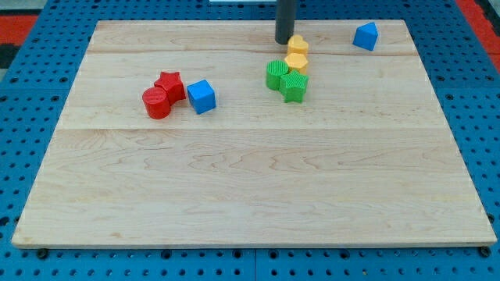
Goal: Place the yellow heart close to the yellow hexagon
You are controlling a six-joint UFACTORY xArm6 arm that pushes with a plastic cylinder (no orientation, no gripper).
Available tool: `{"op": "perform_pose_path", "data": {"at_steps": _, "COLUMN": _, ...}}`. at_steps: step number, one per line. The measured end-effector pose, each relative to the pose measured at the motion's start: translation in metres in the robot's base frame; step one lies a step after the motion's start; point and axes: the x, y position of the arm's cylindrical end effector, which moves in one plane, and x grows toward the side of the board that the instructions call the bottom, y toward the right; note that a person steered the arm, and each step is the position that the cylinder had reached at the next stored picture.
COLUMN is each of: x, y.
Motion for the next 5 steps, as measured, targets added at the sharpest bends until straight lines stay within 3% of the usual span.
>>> {"op": "perform_pose_path", "data": {"at_steps": 3, "x": 0.039, "y": 0.051}}
{"op": "perform_pose_path", "data": {"at_steps": 5, "x": 0.035, "y": 0.082}}
